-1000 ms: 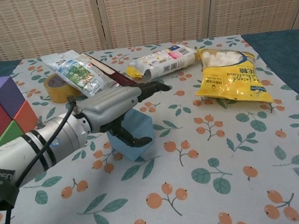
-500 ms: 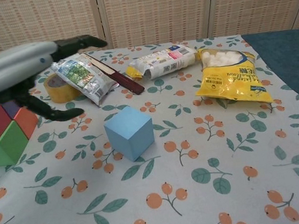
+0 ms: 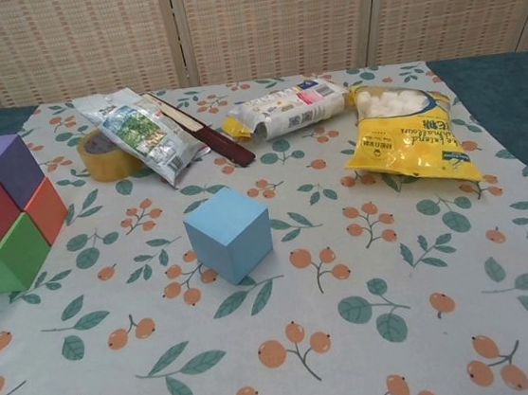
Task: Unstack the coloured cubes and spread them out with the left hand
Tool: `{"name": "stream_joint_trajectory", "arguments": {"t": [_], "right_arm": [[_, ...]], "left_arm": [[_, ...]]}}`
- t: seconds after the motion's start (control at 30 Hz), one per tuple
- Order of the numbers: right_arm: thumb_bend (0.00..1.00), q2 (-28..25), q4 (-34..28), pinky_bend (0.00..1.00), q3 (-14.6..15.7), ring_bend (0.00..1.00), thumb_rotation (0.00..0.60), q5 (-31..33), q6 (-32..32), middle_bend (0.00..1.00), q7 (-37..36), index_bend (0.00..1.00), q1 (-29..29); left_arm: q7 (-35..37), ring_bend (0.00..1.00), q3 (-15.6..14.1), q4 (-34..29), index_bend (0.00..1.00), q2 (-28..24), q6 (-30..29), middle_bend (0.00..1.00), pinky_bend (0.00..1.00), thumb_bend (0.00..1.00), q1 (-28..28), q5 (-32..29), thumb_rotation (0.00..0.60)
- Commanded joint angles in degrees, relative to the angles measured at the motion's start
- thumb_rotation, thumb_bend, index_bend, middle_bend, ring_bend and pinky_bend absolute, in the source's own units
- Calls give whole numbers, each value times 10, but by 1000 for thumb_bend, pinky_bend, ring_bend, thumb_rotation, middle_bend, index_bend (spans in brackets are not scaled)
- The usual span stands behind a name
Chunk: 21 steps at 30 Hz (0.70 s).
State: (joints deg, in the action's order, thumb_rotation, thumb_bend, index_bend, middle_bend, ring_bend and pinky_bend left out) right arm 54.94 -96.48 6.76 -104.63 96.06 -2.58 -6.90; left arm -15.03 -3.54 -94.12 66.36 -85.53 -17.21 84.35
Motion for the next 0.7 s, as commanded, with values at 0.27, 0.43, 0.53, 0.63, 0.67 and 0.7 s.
{"name": "stream_joint_trajectory", "arguments": {"t": [0.27, 0.43, 0.53, 0.63, 0.67, 0.7], "right_arm": [[334, -1, -1, 0, 4, 0, 600, -6, 1, 0, 1, 0, 0], [333, -1, 1, 0, 3, 0, 600, -8, 10, 0, -3, 0, -3], [333, 0, 1, 0, 2, 0, 600, -6, 8, 0, -3, 0, -2], [333, 0, 0, 0, 2, 0, 600, -3, 4, 0, -1, 0, -1], [333, 1, 0, 0, 2, 0, 600, -2, 3, 0, 0, 0, 0], [333, 1, 0, 0, 2, 0, 600, -1, 1, 0, 0, 0, 0]], "left_arm": [[77, 176, 10, 64, 19, 1, 77, 242, 120, 284, 21, -78, 600], [93, 175, 19, 78, 0, 23, 113, 231, 118, 287, 5, -68, 600], [88, 175, 23, 72, 0, 35, 106, 226, 117, 288, 0, -44, 600], [75, 176, 23, 44, 0, 42, 93, 218, 116, 287, -7, -6, 600], [70, 176, 24, 34, 0, 45, 91, 214, 116, 288, -10, 6, 600], [59, 176, 25, 20, 0, 49, 90, 211, 116, 287, -16, 20, 600]]}}
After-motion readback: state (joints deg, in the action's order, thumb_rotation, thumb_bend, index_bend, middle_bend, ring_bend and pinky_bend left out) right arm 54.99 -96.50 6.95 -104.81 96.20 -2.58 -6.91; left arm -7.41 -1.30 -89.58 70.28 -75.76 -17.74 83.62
